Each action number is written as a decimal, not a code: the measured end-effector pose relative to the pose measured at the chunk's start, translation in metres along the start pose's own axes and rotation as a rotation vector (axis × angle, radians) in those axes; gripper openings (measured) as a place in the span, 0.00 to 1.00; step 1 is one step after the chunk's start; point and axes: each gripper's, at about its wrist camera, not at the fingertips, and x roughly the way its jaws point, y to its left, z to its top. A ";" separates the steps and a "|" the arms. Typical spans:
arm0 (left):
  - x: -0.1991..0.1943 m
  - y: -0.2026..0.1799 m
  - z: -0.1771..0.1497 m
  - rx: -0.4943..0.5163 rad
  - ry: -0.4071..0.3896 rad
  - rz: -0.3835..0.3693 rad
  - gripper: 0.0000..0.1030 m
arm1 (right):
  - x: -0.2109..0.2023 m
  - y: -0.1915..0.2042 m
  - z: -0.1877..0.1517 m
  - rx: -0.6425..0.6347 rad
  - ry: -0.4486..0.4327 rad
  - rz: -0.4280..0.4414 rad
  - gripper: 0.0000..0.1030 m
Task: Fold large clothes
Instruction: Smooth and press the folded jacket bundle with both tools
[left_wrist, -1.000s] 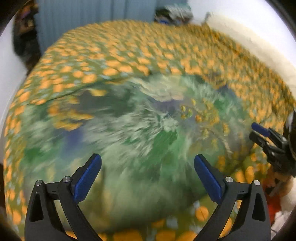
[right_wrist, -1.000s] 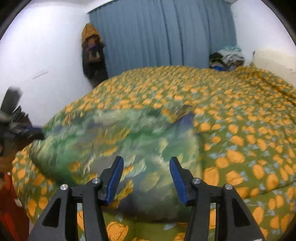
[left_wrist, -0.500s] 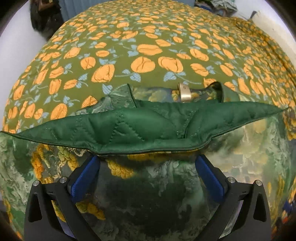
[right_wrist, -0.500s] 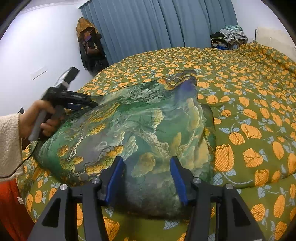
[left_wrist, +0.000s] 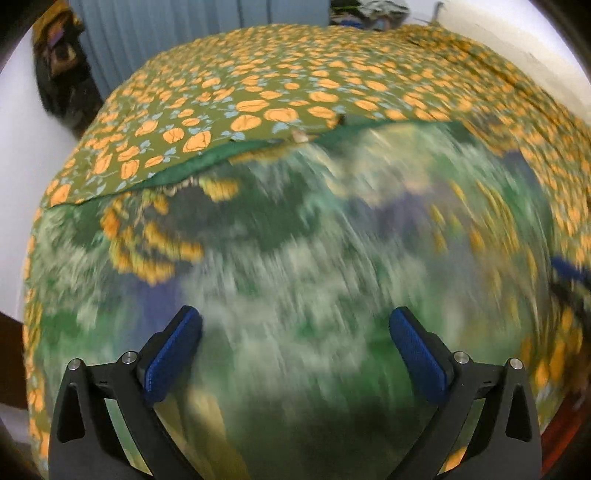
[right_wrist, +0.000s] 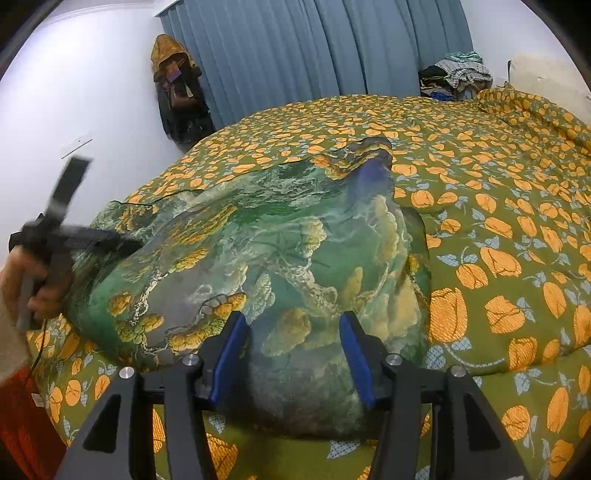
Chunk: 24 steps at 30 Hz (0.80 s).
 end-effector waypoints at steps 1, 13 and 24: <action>-0.005 -0.004 -0.009 0.002 -0.017 0.008 0.99 | -0.001 0.001 -0.001 0.000 0.000 -0.005 0.52; -0.036 -0.027 -0.062 0.020 -0.057 0.000 0.99 | -0.014 0.024 -0.001 0.015 0.077 -0.184 0.53; -0.053 -0.024 -0.080 -0.051 -0.068 -0.014 0.99 | -0.022 0.043 -0.002 0.008 0.138 -0.332 0.72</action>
